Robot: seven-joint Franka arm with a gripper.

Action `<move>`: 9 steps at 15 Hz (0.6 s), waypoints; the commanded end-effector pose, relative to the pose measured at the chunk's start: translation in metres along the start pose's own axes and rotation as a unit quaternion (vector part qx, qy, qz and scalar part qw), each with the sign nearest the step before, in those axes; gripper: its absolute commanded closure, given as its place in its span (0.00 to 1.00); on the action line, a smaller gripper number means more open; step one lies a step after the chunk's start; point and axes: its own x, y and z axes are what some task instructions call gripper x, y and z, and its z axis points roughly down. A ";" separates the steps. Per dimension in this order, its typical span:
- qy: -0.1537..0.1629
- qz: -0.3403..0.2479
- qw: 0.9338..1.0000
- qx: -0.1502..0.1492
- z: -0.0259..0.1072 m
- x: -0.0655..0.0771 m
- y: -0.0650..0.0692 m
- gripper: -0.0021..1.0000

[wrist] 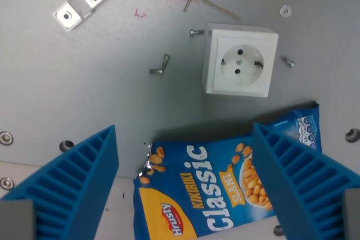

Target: Rotate around base negative y

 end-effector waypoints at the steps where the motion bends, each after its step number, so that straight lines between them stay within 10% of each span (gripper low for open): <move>1: 0.106 0.000 0.994 -0.019 0.001 -0.011 -0.003 0.00; 9: 0.158 0.000 0.987 -0.030 0.001 -0.011 -0.003 0.00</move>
